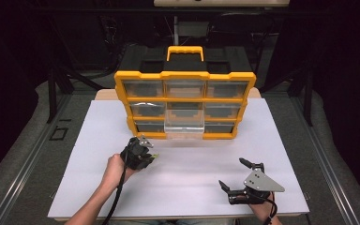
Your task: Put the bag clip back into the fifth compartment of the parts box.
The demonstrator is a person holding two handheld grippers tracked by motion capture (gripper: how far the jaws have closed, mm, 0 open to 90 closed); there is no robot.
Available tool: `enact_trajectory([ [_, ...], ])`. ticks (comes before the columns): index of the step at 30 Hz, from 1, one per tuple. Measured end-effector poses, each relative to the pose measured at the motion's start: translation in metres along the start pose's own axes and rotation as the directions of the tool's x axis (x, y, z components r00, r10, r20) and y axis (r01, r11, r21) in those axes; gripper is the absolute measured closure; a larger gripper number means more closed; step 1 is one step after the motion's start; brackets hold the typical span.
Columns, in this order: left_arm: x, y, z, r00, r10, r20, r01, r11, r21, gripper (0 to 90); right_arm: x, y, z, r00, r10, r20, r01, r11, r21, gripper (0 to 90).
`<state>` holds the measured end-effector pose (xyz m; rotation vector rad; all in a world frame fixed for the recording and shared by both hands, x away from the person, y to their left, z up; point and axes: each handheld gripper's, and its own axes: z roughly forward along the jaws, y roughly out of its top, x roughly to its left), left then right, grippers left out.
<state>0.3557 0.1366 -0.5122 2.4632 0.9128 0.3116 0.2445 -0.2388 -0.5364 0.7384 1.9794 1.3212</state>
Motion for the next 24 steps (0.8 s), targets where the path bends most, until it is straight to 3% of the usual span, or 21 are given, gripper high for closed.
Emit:
enact_trajectory([
  [24, 0.016, 0.005, -0.007, 1.0, 0.0, 0.005, 0.0, 1.0, -0.003, 80.4, -0.002, -0.001, 0.0, 0.9997, 0.022, 0.008, -0.022, 1.0, 0.001, 0.5],
])
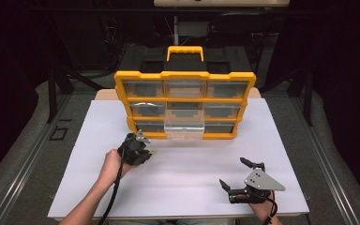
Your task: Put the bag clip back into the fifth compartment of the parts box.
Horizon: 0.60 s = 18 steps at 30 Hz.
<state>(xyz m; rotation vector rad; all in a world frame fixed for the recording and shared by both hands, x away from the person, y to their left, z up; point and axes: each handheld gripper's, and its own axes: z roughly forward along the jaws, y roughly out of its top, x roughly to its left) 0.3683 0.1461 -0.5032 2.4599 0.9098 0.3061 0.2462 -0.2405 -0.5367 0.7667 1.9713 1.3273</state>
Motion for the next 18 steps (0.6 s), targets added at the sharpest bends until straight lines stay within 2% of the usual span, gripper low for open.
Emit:
enact_trajectory([
  [8, 0.008, 0.008, -0.007, 0.9996, 0.027, 0.009, -0.028, 0.9994, 0.019, 80.4, -0.001, -0.001, 0.001, 1.0, -0.001, -0.002, 0.001, 1.0, 0.002, 0.5],
  [12, 0.012, 0.012, -0.009, 0.9993, 0.037, 0.0, -0.037, 0.9991, 0.022, 80.4, -0.001, -0.001, 0.001, 1.0, 0.001, -0.003, -0.001, 1.0, 0.009, 0.5],
  [18, 0.017, 0.019, -0.016, 0.9988, 0.047, 0.017, -0.047, 0.9987, 0.02, 80.4, -0.001, -0.001, 0.0, 1.0, 0.001, 0.003, -0.001, 1.0, 0.005, 0.5],
])
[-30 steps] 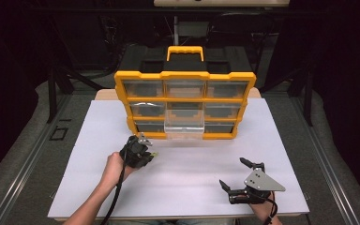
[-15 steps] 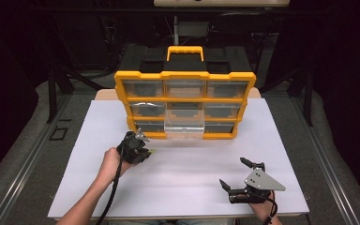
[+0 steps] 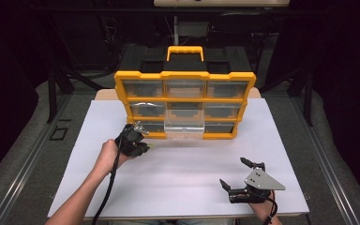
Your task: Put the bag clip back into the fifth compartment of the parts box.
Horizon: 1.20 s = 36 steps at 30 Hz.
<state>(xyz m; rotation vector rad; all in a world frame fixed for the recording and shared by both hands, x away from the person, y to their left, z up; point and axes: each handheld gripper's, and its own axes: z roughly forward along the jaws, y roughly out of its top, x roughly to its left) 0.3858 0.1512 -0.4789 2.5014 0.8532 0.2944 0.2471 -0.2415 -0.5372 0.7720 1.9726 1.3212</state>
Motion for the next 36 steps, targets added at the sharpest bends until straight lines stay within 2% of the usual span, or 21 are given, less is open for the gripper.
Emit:
enact_trajectory([
  [3, 0.003, 0.004, -0.004, 0.9999, 0.01, -0.001, -0.01, 0.9999, 0.0, 80.4, 0.0, 0.0, 0.0, 1.0, 0.002, 0.001, -0.002, 1.0, 0.002, 0.5],
  [8, 0.004, 0.01, -0.011, 0.9989, 0.035, -0.03, -0.035, 0.9993, 0.01, 80.4, 0.0, -0.001, 0.001, 1.0, 0.004, 0.0, -0.004, 1.0, 0.004, 0.4],
  [17, 0.009, 0.023, -0.025, 0.9973, 0.06, -0.043, -0.06, 0.9982, -0.004, 80.4, 0.0, -0.001, 0.001, 1.0, 0.006, -0.002, -0.006, 1.0, 0.01, 0.5],
  [36, 0.014, 0.041, -0.046, 0.9948, 0.093, -0.041, -0.093, 0.9956, -0.009, 80.3, 0.0, 0.0, -0.001, 1.0, 0.004, -0.001, -0.004, 1.0, 0.005, 0.5],
])
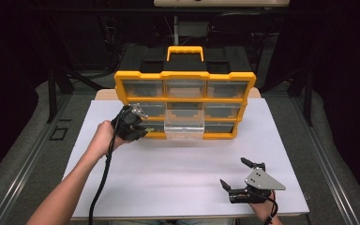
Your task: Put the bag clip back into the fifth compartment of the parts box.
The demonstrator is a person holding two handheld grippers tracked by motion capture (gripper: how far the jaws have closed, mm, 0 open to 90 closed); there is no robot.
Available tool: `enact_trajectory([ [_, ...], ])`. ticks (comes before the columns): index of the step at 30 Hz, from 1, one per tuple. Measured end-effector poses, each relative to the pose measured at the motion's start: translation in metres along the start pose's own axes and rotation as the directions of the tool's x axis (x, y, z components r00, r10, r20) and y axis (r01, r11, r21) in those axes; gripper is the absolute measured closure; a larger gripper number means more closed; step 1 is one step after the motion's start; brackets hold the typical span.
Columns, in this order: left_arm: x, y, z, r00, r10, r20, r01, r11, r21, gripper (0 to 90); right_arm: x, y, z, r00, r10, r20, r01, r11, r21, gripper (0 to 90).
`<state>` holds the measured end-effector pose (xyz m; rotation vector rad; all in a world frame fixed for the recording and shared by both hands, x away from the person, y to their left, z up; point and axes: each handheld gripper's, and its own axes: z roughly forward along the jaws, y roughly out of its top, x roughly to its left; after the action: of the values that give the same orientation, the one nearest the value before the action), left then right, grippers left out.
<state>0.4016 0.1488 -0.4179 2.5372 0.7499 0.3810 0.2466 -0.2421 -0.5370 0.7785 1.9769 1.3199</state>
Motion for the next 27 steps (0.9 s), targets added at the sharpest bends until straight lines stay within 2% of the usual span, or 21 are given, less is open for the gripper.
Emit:
enact_trajectory([
  [17, 0.011, 0.011, -0.018, 1.0, 0.0, 0.003, 0.0, 0.9998, -0.019, 80.4, -0.001, -0.001, 0.001, 1.0, 0.0, -0.002, 0.0, 1.0, 0.005, 0.5],
  [22, 0.012, 0.016, -0.021, 0.9999, 0.016, 0.003, -0.016, 0.9997, -0.017, 80.4, -0.001, -0.001, 0.001, 1.0, 0.003, -0.002, -0.003, 1.0, 0.005, 0.5],
  [27, 0.013, 0.022, -0.025, 0.9999, 0.014, -0.001, -0.014, 0.9992, -0.038, 80.4, -0.001, -0.001, 0.001, 1.0, 0.005, -0.002, -0.005, 1.0, 0.005, 0.5],
])
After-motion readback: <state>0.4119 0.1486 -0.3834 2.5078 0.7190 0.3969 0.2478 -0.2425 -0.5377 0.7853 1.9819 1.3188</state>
